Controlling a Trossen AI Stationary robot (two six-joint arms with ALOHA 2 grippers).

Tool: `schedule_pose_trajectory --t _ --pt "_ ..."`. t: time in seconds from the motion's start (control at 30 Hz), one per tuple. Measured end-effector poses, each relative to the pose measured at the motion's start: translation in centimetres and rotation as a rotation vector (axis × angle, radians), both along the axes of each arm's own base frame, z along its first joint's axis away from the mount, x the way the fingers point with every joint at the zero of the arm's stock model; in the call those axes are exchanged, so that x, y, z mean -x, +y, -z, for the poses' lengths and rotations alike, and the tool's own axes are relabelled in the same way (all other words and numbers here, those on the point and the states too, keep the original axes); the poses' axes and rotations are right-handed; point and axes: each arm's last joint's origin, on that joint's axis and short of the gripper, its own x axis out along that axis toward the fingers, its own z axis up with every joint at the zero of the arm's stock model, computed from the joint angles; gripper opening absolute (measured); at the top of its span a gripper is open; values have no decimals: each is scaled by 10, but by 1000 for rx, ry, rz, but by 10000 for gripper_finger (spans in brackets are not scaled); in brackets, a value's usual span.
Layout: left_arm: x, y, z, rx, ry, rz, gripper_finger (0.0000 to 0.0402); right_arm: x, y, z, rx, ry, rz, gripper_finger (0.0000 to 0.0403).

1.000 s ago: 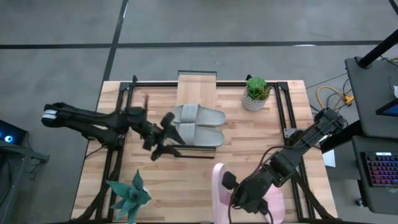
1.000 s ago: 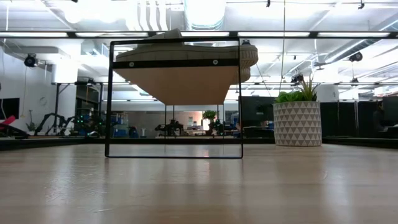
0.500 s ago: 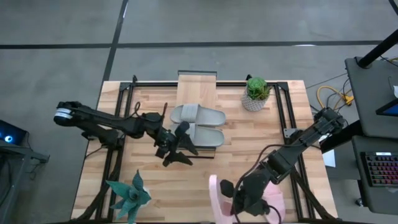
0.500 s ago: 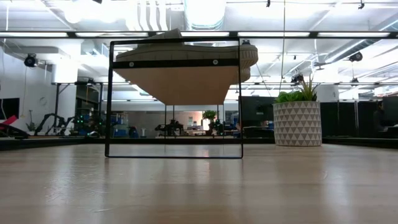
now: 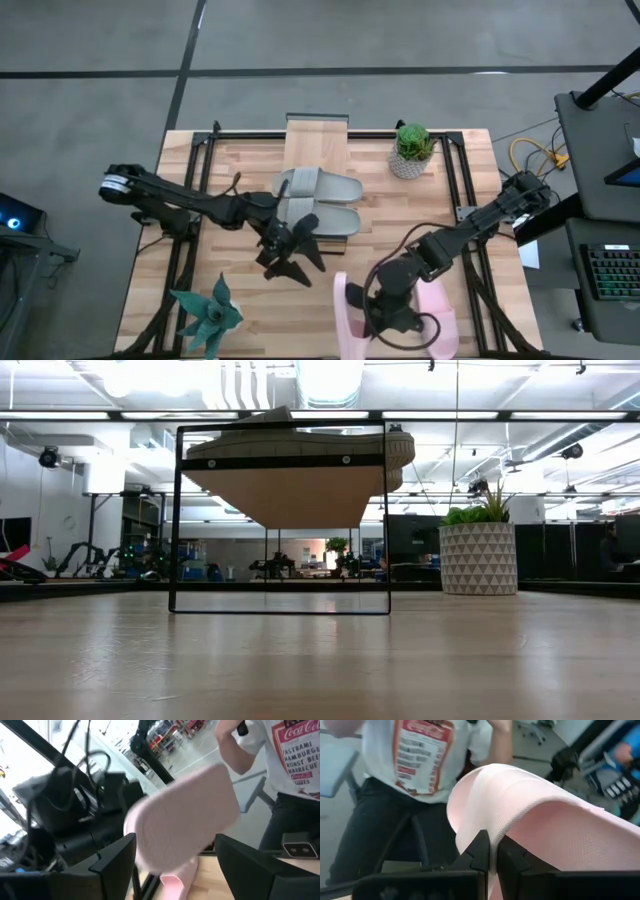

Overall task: Pick and place slides into the shelf
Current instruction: Put the left pink slide on the shelf

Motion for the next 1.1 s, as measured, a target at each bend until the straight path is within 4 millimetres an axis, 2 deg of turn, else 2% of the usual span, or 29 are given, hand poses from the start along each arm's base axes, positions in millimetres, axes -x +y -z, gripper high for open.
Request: schedule_pose_trajectory --t 0.23,0.43,0.8,1.0,1.1 --pt "-23 -5 1 -2 6 1 254 -4 3 5 -8 -15 -37 12" --pt "-37 -7 0 -2 15 4 254 -7 3 10 -22 40 -10 12" --pt "-36 -10 2 36 84 126 254 -10 -3 10 -26 41 0 12" --pt "-38 -9 -1 35 73 90 254 -12 -7 9 -45 28 -56 12" --pt "-40 -4 -2 35 68 0 254 -13 -8 8 -48 29 -52 12"
